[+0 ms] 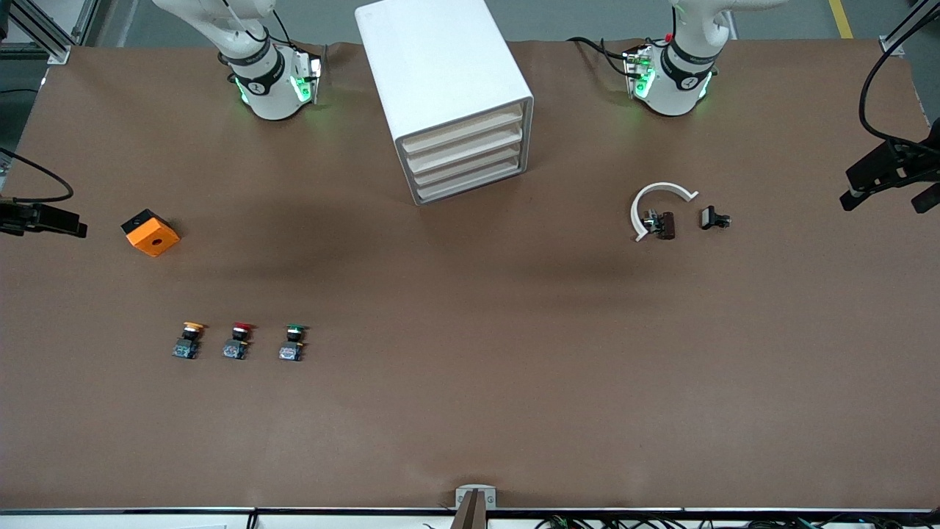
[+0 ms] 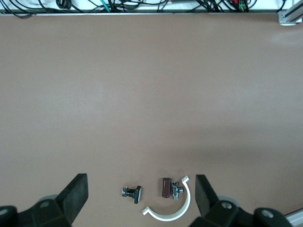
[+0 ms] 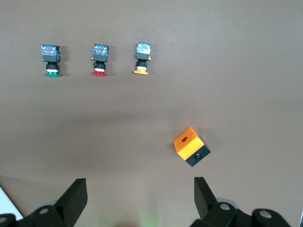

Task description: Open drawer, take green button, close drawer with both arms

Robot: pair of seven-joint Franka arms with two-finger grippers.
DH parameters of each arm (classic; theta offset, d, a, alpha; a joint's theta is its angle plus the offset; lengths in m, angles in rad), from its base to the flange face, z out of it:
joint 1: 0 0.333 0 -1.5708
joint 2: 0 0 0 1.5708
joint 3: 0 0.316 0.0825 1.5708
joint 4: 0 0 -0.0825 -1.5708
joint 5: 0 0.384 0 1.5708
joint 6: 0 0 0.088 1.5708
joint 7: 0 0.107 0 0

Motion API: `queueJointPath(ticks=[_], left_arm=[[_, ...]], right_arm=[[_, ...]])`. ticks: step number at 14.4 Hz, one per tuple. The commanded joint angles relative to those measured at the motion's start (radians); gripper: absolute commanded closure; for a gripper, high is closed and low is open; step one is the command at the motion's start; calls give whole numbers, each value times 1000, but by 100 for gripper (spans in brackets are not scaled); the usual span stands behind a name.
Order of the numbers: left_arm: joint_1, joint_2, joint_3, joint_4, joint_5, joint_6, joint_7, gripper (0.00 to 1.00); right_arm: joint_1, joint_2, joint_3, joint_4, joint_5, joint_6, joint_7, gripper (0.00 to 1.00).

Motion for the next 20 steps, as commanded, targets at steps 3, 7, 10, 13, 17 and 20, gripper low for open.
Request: queueJointPath(ticks=[3, 7, 10, 13, 17, 20], left_arm=[[-4, 17, -10, 29, 2, -31, -4, 0], [-4, 17, -10, 26, 2, -31, -6, 0], [-4, 23, -10, 26, 2, -46, -6, 0], [-4, 30, -8, 26, 4, -98, -4, 0], [-7, 36, -11, 26, 51, -138, 4, 0], [-6, 38, -14, 26, 50, -138, 5, 0]], right_arm=[[-23, -27, 21, -28, -14, -3, -13, 0], [-27, -27, 18, -16, -14, -4, -11, 0], [-26, -24, 20, 27, -23, -21, 1, 0], [-27, -26, 16, 74, -19, -73, -1, 0], [-29, -65, 17, 71, 55, -170, 4, 0], [-79, -101, 18, 25, 66, -133, 4, 0]])
